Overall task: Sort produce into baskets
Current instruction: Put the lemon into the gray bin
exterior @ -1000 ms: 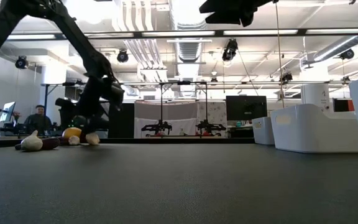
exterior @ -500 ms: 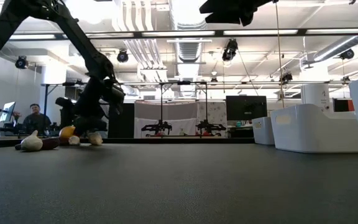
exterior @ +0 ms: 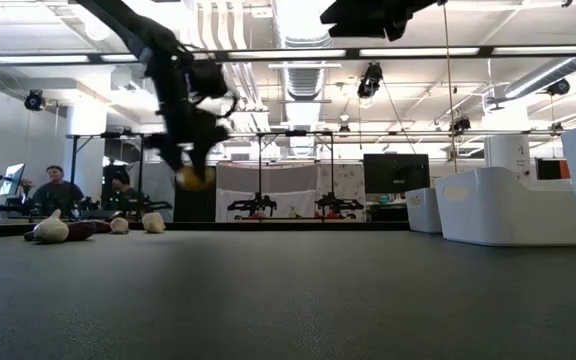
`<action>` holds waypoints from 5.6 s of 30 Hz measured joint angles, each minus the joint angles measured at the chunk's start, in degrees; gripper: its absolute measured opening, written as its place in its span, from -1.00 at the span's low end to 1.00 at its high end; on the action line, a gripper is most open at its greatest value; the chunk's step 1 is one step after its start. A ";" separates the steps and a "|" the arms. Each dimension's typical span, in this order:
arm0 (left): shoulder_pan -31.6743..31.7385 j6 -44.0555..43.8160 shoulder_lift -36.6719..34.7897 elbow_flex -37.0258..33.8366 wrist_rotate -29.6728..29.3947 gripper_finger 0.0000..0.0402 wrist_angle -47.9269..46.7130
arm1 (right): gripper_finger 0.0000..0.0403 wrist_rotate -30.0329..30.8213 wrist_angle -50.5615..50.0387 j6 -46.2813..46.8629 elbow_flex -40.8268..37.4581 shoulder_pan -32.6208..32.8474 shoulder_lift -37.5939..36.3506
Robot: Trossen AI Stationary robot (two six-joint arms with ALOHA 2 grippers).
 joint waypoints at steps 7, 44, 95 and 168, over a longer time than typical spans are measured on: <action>-22.47 1.61 1.61 -18.51 0.40 0.05 32.38 | 0.30 -0.50 -1.71 1.58 -3.81 0.17 9.07; -43.18 5.87 3.32 -18.23 -5.28 0.45 26.15 | 0.71 -20.26 26.23 -6.11 1.02 -6.76 38.34; -51.44 -6.90 -18.48 -29.02 -5.76 0.34 21.88 | 0.26 28.48 -34.11 38.87 -9.41 -39.98 7.72; -86.45 -52.60 7.17 -12.76 40.72 -0.01 -17.27 | 0.78 42.93 -30.78 31.41 -9.01 -19.34 -7.62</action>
